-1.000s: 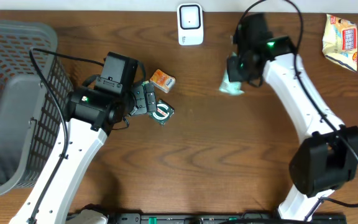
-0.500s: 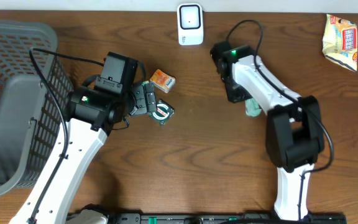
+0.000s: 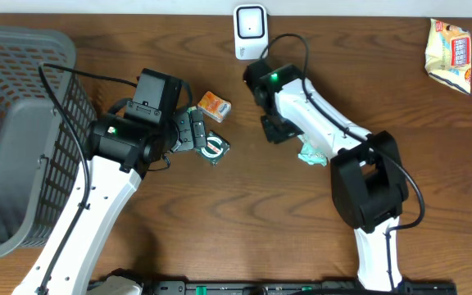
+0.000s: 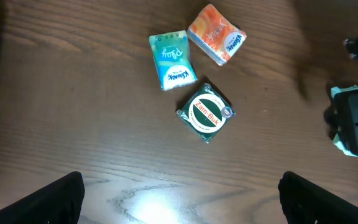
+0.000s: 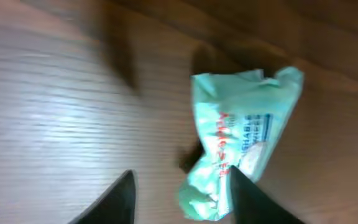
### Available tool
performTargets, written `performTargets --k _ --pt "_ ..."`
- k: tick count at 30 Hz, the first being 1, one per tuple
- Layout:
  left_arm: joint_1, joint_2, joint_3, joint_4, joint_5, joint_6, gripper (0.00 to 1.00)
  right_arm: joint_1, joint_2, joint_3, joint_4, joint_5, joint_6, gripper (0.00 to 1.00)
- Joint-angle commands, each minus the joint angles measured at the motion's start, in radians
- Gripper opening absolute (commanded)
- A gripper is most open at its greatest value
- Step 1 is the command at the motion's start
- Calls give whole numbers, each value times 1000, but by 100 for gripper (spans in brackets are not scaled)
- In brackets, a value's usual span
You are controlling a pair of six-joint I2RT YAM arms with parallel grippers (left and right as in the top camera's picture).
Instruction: Scan the item barcode
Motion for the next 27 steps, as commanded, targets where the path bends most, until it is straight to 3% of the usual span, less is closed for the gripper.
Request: performTargets --k 1,5,11,19,24,27 --pt "2 -3 15 -2 -10 6 98 -15 -14 39 -27 1 -5 55" --pt "2 -3 15 -2 -10 6 98 -76 -14 43 -62 0 -2 62" --pt "2 -3 15 -2 -10 5 98 -163 -14 5 -72 -140 -101 62" --pt "2 -3 15 -2 -10 6 98 -207 -14 -113 16 -173 -107 63" --pt "2 -3 15 -2 -10 6 98 -204 -14 -171 93 -181 -106 51" --pt "2 -3 15 -2 -10 6 98 -204 -14 -171 111 -180 -98 22"
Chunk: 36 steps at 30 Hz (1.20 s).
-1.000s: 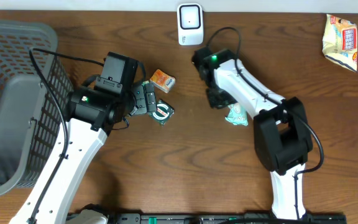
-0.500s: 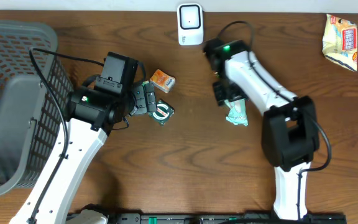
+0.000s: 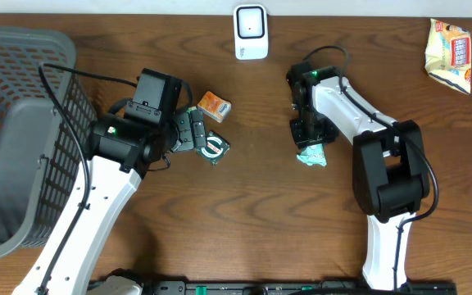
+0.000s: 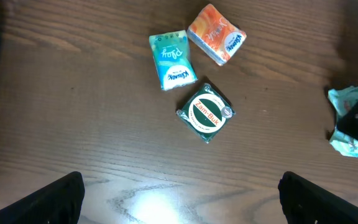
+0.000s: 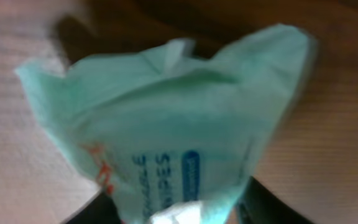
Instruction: Scan the item barcode
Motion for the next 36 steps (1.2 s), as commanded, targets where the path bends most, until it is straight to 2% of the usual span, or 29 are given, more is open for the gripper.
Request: performTargets --k 1,6,8,17,26,31,36 --pt "2 -3 15 -2 -10 6 98 2 -14 -7 24 -11 -3 16" --pt "2 -3 15 -2 -10 6 98 2 -14 74 25 -12 0 12" --pt "2 -3 15 -2 -10 6 98 6 -14 146 29 -12 0 1" --pt "2 -3 15 -2 -10 6 98 60 -14 412 227 -83 -1 1" --pt "2 -3 15 -2 -10 6 98 89 2 456 527 -89 -1 1" --pt "1 -3 15 -2 -10 6 98 64 85 538 547 -90 -1 1" --pt "1 -3 15 -2 -10 6 98 51 243 747 485 -127 -10 1"
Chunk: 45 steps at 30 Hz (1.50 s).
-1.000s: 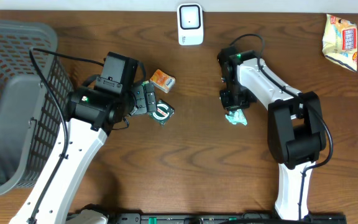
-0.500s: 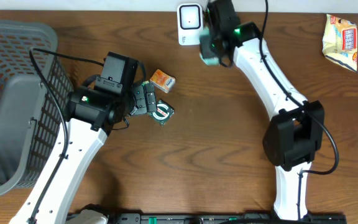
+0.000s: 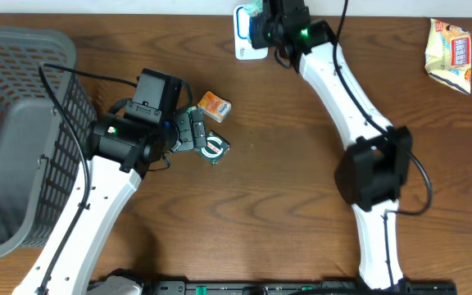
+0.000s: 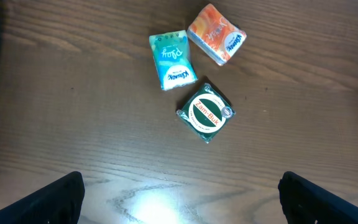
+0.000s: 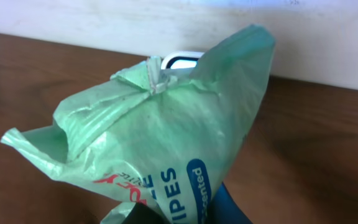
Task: Scan the item barcode
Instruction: 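Hold the wipes pack up in front of the scanner, then carry the wipes pack right and release it beside the snack bag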
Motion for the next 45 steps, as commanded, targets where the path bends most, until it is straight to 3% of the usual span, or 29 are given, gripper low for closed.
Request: performTargets --k 1,5,22,35,45 --pt "1 -3 15 -2 -10 6 98 -10 119 150 -37 -26 -12 1" --pt "2 -3 15 -2 -10 6 98 -9 207 252 -26 -11 -50 1" --pt "1 -3 15 -2 -10 6 98 -26 219 264 -40 152 -82 1" --pt "2 -3 15 -2 -10 6 98 -276 182 265 -408 579 -180 1" --pt "1 -3 15 -2 -10 6 98 -507 182 265 -594 361 -139 1"
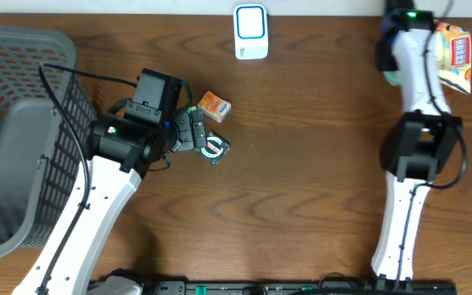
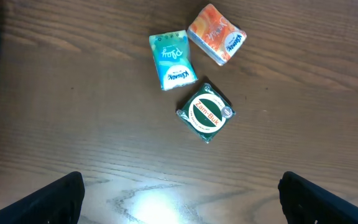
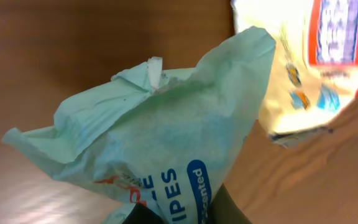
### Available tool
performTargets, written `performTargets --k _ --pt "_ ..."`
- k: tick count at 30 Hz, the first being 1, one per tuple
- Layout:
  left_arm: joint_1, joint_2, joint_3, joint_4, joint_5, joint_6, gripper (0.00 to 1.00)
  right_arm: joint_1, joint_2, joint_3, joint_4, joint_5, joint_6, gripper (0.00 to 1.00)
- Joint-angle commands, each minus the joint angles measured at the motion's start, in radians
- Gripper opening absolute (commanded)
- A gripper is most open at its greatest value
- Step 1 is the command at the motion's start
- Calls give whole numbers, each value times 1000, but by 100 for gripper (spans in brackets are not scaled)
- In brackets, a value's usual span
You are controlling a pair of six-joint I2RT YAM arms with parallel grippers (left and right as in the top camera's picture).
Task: Scan the item barcode
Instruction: 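Carry the wipes pack right and release it beside the snack bag, then grasp the orange box with the right gripper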
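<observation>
My right gripper (image 3: 179, 214) is shut on a pale green wipes pack (image 3: 166, 137), held above the table's back right corner. In the overhead view a bit of the green pack (image 1: 389, 77) shows beside the right arm. The white scanner (image 1: 251, 31) with a blue screen stands at the back middle, well to the left of the pack. My left gripper (image 2: 182, 205) hangs open over the table, its dark fingertips (image 2: 48, 199) wide apart with nothing between them.
A yellow snack bag (image 1: 451, 53) lies just right of the held pack, and its bag (image 3: 316, 62) fills the right wrist view's upper right. A teal tissue pack (image 2: 171, 61), an orange tissue pack (image 2: 216, 35) and a green Zam-Buk tin (image 2: 207, 112) lie under the left gripper. A grey basket (image 1: 23, 131) stands at the left.
My right gripper, still shut on the wipes pack, has moved from in front of the scanner to the back right corner beside the snack bag. The left arm has not moved.
The right gripper was open over the wipes pack lying mid-table. Then it was down around the pack. Then it held the pack up against the scanner at the back. Now the pack is held by the snack bag at the far right.
</observation>
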Motion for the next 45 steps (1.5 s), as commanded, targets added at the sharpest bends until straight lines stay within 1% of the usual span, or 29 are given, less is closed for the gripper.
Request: performTargets --k 1,2,4,5,7,8,9,11,13,18,20,21,26,30,32,33,35,36,39,45 --pt "2 -3 15 -2 -10 6 98 -43 -50 20 -32 -74 26 1" --pt "2 -3 15 -2 -10 6 98 -55 -50 20 -43 -74 26 1" --pt "2 -3 15 -2 -10 6 98 -79 -50 20 -67 -73 26 11" --pt "2 -3 15 -2 -10 6 98 -92 -50 20 -81 -73 26 34" --pt "2 -3 15 -2 -10 6 98 -113 -50 20 -103 -73 27 37" --pt "1 -3 15 -2 -10 6 98 -120 -50 20 -111 -73 39 41" --pt "2 -3 15 -2 -10 6 98 -127 -50 20 -118 -73 54 48" --pt "2 -3 15 -2 -10 6 98 -138 -50 20 -127 -94 92 68" --pt "2 -3 15 -2 -10 5 98 -140 -50 20 -128 -172 92 68" --pt "1 -3 15 -2 -10 6 98 -121 -50 20 -131 -535 28 55" --pt "2 -3 15 -2 -10 6 98 -104 -50 20 -129 -645 28 44" --pt "2 -3 15 -2 -10 5 98 -94 -50 20 -122 -707 28 42" --pt "2 -3 15 -2 -10 6 98 -41 -50 20 -100 -977 28 42" --pt "2 -3 15 -2 -10 6 98 18 -50 20 -119 -1127 -12 42" --pt "2 -3 15 -2 -10 6 98 61 -50 20 -148 -1154 -49 44" --pt "1 -3 15 -2 -10 6 98 82 -50 20 -156 -1152 -65 47" --pt "1 -3 15 -2 -10 6 98 135 -50 20 -171 -1146 -113 58" --pt "2 -3 15 -2 -10 6 98 164 -50 19 -172 -1142 -134 62" --pt "2 -3 15 -2 -10 6 98 243 -49 19 -153 -1094 -143 62" --pt "1 -3 15 -2 -10 6 98 417 -49 7 -20 -933 -131 61"
